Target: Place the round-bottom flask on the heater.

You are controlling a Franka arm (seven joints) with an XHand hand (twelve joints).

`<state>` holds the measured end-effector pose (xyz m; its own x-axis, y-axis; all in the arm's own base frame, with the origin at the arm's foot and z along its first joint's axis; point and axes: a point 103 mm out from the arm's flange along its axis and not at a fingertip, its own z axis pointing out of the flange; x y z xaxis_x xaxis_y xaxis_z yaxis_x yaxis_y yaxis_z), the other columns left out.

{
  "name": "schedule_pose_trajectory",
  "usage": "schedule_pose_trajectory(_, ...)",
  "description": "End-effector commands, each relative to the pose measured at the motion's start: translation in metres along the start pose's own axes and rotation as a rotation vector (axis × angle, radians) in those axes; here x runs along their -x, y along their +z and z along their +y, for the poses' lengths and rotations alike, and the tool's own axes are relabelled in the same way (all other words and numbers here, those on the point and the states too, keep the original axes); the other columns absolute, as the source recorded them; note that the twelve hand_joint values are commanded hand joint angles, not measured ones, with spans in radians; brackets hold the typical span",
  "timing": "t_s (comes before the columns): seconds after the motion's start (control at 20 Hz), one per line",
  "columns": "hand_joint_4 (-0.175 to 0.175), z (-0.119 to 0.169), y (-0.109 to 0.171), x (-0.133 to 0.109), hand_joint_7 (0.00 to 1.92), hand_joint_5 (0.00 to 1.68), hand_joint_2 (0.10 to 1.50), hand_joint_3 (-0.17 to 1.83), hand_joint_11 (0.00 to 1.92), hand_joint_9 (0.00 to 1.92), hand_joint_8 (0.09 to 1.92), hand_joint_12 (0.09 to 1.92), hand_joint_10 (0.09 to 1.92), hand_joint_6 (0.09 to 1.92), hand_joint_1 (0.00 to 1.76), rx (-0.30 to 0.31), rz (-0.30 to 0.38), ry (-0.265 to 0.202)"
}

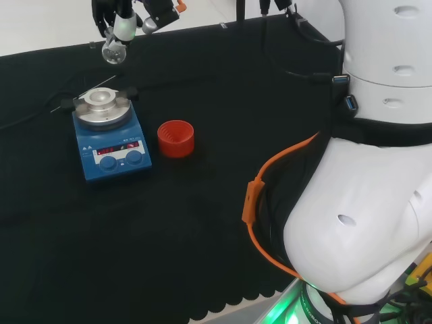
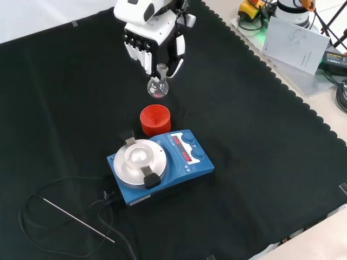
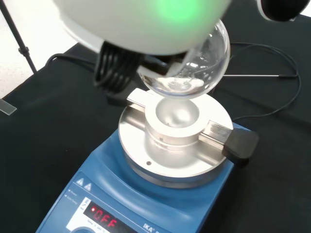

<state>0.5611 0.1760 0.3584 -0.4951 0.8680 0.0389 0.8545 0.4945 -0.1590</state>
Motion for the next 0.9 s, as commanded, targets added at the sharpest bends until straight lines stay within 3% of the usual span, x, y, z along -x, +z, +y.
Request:
schedule_pose_trajectory(0.05, -0.175, 0.009, 0.005, -0.011, 1.48, 1.25, 0.48, 0.93, 1.58, 1.67, 0.60, 0.96, 0.38, 0.66, 1.33, -0.004, 0.006, -0.020)
schedule_pose_trajectory(0.6, -0.175, 0.027, 0.012, -0.023, 1.48, 1.25, 0.48, 0.93, 1.58, 1.67, 0.61, 0.96, 0.38, 0.66, 1.33, -0.023, 0.032, -0.018)
schedule_pose_trajectory(0.9, -0.175, 0.038, 0.011, -0.034, 1.48, 1.25, 0.48, 0.93, 1.58, 1.67, 0.61, 0.96, 0.38, 0.66, 1.33, -0.017, 0.029, -0.042)
